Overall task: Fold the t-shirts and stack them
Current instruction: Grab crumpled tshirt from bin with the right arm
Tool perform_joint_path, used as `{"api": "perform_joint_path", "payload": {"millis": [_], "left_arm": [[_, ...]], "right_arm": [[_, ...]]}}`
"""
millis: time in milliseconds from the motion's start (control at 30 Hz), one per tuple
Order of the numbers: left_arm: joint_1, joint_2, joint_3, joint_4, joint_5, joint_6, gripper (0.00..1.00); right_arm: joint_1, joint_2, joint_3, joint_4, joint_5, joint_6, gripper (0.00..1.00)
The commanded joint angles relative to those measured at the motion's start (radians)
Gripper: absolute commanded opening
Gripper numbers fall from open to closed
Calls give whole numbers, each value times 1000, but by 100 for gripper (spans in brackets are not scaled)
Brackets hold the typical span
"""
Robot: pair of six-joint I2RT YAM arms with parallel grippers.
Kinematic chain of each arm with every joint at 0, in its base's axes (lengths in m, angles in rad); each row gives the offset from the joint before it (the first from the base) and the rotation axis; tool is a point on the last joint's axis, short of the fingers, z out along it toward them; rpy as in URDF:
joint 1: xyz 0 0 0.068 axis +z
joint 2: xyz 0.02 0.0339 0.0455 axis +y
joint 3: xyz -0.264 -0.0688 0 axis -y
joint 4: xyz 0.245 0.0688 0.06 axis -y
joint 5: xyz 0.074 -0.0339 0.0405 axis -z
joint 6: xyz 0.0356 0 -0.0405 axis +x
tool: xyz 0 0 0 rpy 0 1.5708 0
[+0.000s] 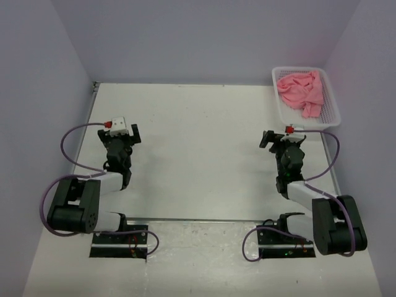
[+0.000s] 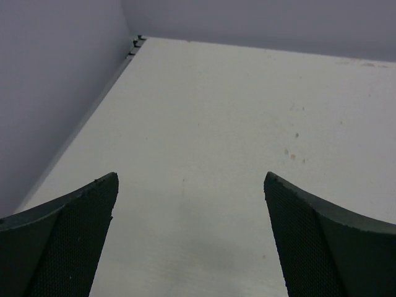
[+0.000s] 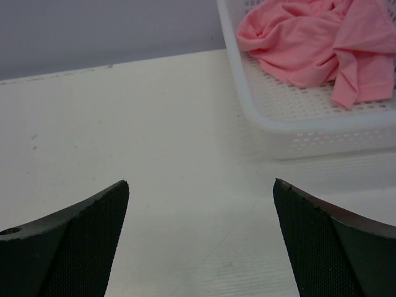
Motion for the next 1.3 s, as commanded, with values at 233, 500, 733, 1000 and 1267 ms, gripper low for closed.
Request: {"api": "perform_joint_path", "payload": {"millis": [233,500,733,1000,1267], "left_arm": [[-111,-193,449,-628,-346,-188,100],[-216,-277,828,-1156,-177,-277,100],[-216,-523,761,-1027,275,-84,100],[-216,-501,799,-1076,238,-271,100],[-216,-486,778,-1097,214,-323,100]], "right_arm": [[82,-368,412,-748,12,37,99],[143,-472,679,-1020,-131,122,99],[160,-740,624,-862,-536,79,99],[162,-583,805,-851,-746,394,99],[162,-546,856,-918,-781,261,99]]}}
